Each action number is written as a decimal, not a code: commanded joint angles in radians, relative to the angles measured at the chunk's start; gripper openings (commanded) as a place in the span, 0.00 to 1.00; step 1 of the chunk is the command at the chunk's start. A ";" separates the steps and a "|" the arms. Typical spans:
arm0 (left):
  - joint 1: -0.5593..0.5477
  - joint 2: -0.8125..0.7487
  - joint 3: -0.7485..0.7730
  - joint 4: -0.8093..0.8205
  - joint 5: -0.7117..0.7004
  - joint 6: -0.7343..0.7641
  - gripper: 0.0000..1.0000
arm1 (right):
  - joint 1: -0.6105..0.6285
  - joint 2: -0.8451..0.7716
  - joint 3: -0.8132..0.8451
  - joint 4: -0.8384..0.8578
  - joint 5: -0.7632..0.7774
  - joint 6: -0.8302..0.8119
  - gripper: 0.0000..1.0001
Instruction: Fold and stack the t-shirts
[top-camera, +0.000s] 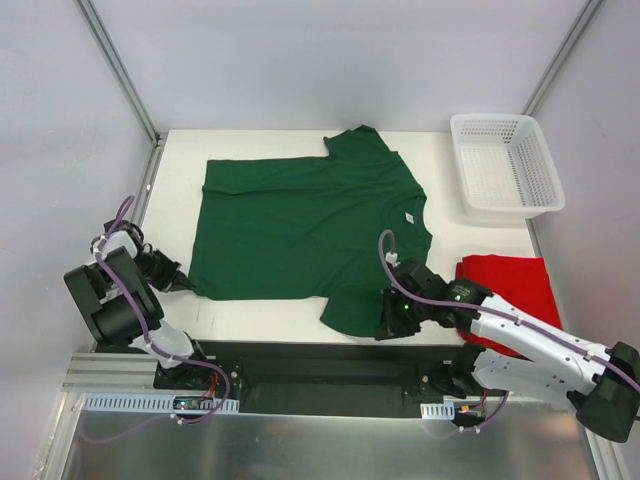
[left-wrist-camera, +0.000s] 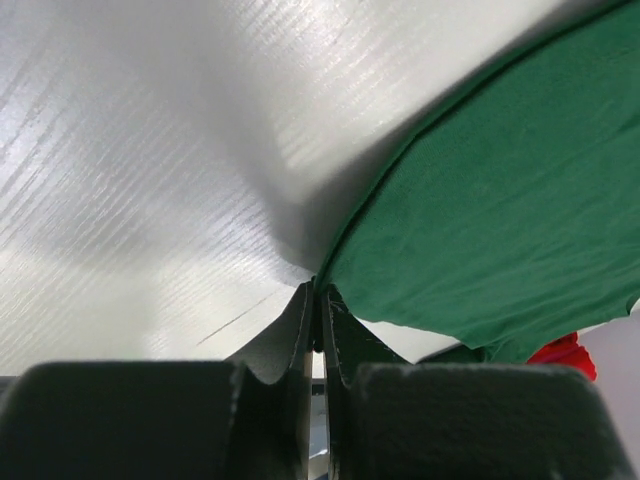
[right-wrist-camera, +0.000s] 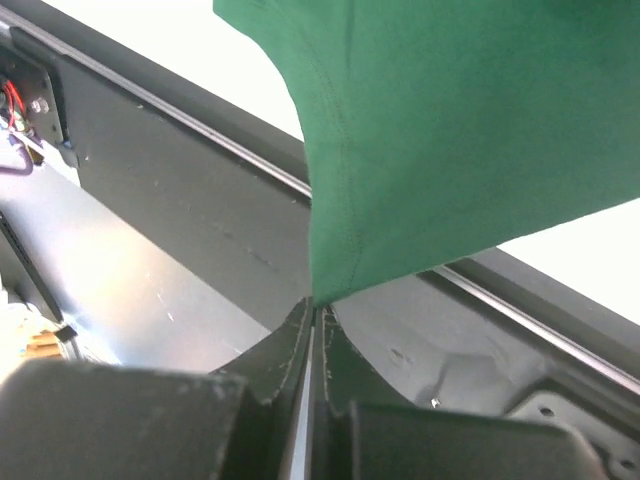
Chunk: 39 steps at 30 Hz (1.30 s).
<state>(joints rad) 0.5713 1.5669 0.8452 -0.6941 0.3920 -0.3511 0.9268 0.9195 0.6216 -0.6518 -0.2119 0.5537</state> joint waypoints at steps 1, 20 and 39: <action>0.007 -0.062 0.044 -0.067 0.002 0.015 0.00 | -0.008 0.005 0.145 -0.219 0.046 -0.070 0.01; 0.007 -0.212 -0.009 -0.104 0.030 -0.025 0.00 | -0.080 0.101 0.481 -0.546 0.049 -0.153 0.01; 0.007 -0.402 -0.047 -0.200 0.045 -0.038 0.00 | -0.080 -0.063 0.415 -0.646 0.009 -0.074 0.01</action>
<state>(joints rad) 0.5713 1.2148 0.8070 -0.8360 0.4198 -0.3847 0.8486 0.8974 1.0454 -1.2320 -0.1730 0.4423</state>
